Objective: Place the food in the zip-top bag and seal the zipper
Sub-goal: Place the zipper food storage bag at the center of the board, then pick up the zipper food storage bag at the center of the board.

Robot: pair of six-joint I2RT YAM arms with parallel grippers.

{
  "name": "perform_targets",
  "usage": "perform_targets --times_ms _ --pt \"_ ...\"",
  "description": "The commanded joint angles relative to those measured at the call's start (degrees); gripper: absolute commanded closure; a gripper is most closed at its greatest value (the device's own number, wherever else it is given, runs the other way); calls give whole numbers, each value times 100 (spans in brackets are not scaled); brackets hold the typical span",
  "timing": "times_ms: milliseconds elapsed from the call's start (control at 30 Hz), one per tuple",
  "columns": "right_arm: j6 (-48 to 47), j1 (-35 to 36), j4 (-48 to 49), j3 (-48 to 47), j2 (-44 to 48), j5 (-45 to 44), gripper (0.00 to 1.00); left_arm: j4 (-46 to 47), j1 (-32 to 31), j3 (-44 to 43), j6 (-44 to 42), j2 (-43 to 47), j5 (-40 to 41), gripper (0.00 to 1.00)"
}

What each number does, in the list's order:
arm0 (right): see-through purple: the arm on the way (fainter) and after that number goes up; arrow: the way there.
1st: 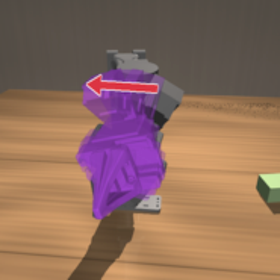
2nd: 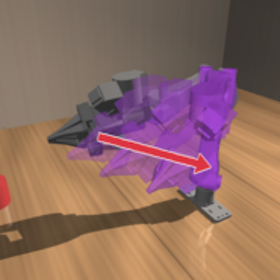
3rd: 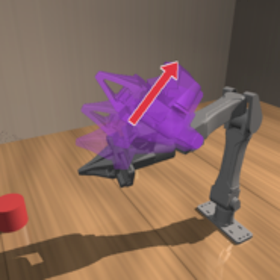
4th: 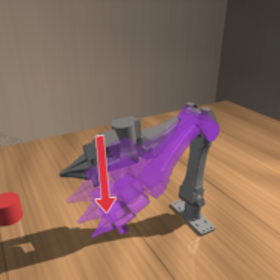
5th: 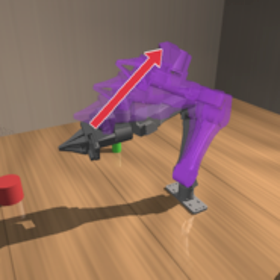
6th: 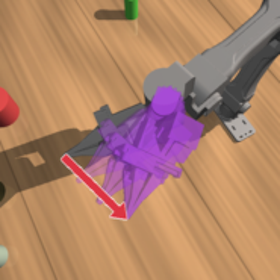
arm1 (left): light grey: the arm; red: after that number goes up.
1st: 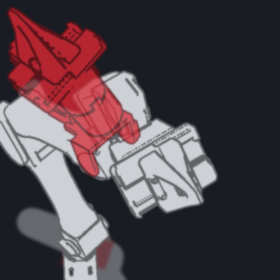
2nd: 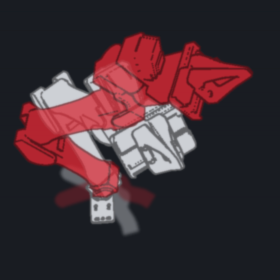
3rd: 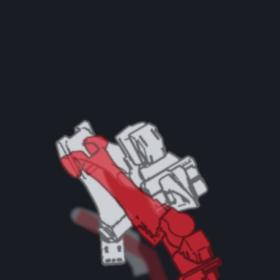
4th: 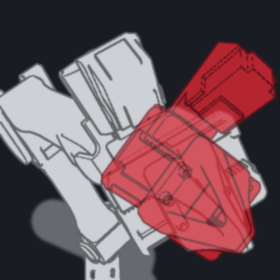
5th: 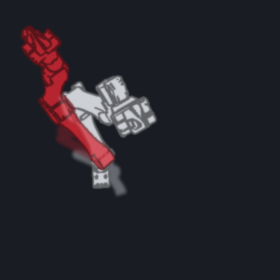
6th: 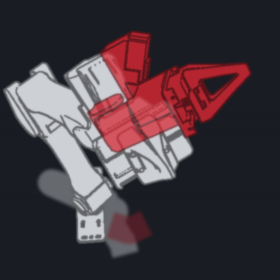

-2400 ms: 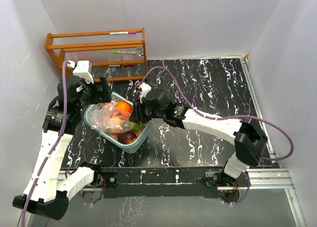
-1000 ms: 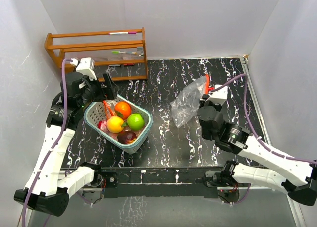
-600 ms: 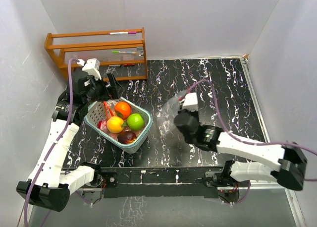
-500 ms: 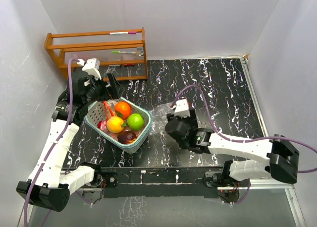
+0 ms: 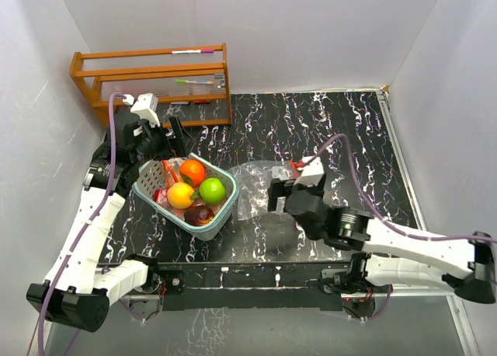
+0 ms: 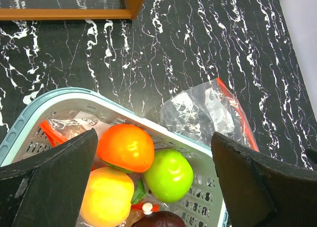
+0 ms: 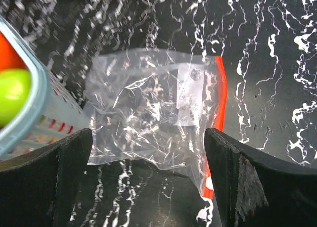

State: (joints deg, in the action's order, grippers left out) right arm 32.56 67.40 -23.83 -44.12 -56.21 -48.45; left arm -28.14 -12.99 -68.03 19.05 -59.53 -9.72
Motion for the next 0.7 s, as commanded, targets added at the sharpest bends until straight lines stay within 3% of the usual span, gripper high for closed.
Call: perform_targets --times_ms 0,233,467,667 --pt "170 -56 215 227 919 -73 1 151 -24 -12 -33 58 -189 3" --pt "205 -548 -147 384 1389 272 0 210 -22 -29 9 13 -404 3" --pt "49 -2906 17 582 682 3101 0 317 -20 -4 94 -11 -578 3" --pt "-226 -4062 924 780 200 4795 4 336 -24 -41 108 -2 -649 3"
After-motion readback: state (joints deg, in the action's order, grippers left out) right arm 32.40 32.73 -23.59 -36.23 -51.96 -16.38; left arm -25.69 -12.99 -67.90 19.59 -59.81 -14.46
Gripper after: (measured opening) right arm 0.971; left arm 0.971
